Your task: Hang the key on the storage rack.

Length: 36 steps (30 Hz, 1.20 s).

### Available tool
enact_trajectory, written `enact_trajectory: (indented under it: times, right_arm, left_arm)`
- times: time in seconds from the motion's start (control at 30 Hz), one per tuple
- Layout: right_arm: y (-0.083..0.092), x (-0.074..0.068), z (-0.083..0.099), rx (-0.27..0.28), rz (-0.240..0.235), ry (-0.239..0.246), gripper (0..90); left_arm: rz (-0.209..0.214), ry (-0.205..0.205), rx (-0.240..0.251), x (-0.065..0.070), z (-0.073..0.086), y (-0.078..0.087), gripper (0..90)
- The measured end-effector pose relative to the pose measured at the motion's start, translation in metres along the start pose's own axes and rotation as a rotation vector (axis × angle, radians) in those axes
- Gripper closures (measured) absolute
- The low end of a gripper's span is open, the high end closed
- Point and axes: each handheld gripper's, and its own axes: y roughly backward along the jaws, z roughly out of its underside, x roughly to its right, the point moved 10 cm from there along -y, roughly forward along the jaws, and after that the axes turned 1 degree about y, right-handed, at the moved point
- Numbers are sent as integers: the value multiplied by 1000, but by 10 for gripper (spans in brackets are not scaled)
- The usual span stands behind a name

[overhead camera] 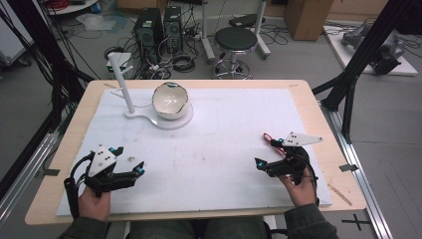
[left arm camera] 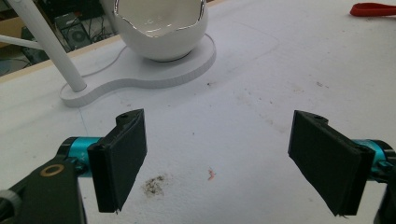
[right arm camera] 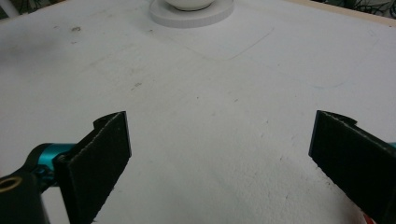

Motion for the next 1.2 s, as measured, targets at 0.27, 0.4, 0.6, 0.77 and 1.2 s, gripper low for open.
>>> enact_trajectory:
  times: [0.27, 0.4, 0.6, 0.77, 1.2]
  right_arm:
    - [-1, 4, 1, 1, 4, -4, 46]
    - [-1, 3, 2, -4, 3, 2, 46]
    - [0, 3, 2, -6, 7, -1, 45]
    - [2, 3, 2, -3, 10, -1, 45]
    - [8, 1, -1, 11, 9, 6, 45]
  left_arm:
    - [6, -7, -10, 1, 0, -5, 199]
    - [2, 2, -4, -1, 0, -5, 199]
    - [4, 2, -2, -1, 0, -4, 199]
    - [8, -2, -2, 0, 0, -5, 199]
    - [7, -5, 5, 1, -2, -3, 199]
